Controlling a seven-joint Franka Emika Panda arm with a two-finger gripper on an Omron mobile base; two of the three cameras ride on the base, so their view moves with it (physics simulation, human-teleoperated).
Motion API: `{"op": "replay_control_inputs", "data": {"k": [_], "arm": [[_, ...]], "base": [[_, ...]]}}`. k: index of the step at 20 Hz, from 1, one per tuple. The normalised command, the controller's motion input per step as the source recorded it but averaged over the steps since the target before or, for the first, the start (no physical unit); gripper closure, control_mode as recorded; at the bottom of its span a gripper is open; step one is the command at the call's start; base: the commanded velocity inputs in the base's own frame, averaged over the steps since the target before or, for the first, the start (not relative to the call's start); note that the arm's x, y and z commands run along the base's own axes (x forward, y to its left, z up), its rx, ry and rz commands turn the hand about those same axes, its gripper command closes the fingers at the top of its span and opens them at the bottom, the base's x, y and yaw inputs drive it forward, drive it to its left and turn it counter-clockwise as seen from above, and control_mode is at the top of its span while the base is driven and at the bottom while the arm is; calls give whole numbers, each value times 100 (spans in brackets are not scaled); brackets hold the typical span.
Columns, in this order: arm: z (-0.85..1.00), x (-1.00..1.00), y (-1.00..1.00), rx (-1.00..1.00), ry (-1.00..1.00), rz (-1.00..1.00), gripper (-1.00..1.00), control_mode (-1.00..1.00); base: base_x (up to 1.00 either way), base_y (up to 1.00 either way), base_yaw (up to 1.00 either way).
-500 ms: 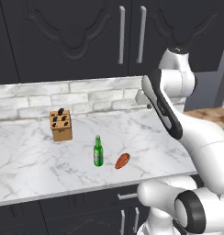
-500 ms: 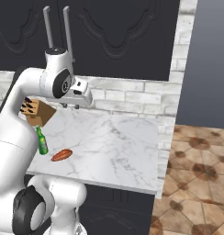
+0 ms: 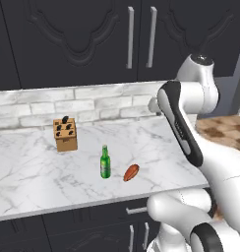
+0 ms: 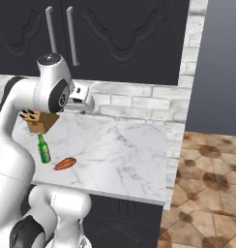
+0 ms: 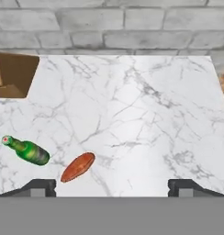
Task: Pick the pan from the cabinet and place it on the stove. Then turn on the stove burner for the pan.
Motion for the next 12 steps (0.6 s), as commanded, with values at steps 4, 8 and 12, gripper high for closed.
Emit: {"op": "replay_control_inputs", "data": {"k": [4,8,12], "arm": [[8,-38,12,0,-42,-3,-100,-100],[33,-9,15,0,-23,-8,-100,-100],[54,0,4,0,-20,-4,-100,-100]], "base": [[0,0,0],[0,0,0],[0,0,0]]}}
